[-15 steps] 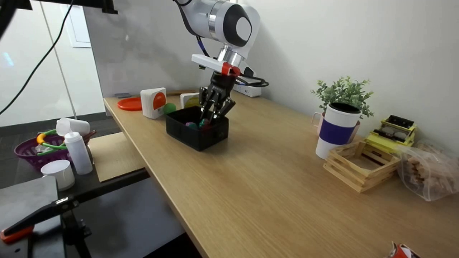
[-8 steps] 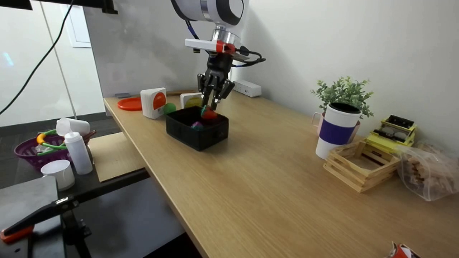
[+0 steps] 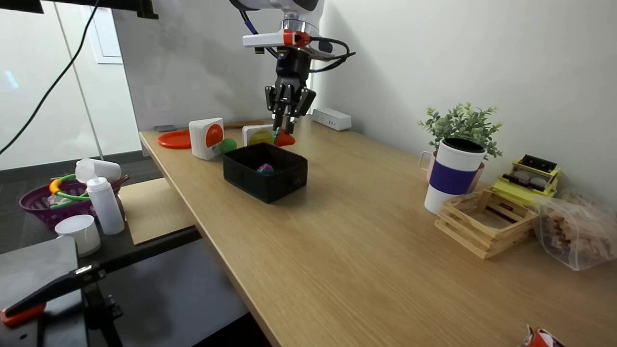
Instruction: Remove the strawberry and grapes from the black box
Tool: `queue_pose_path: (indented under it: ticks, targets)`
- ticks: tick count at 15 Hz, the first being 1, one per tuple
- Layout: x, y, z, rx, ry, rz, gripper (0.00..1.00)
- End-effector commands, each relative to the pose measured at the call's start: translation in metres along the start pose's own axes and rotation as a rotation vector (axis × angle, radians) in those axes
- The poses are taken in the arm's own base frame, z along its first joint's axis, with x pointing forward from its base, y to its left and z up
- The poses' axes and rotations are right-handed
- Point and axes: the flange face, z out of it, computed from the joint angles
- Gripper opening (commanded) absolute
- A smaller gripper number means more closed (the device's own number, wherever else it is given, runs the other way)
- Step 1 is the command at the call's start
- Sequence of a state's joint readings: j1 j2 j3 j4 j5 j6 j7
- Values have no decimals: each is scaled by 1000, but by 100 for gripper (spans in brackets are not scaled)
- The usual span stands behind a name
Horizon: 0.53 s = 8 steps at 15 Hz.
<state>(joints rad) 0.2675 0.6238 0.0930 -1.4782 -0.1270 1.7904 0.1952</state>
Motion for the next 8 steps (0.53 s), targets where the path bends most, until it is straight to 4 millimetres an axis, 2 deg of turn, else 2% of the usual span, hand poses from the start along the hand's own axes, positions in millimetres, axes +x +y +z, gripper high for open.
queue_pose_path:
  ticks: [1, 8]
  targets:
    - [-9, 24, 1, -19, -26, 75, 12]
    - [-23, 84, 29, 8, -65, 222, 12]
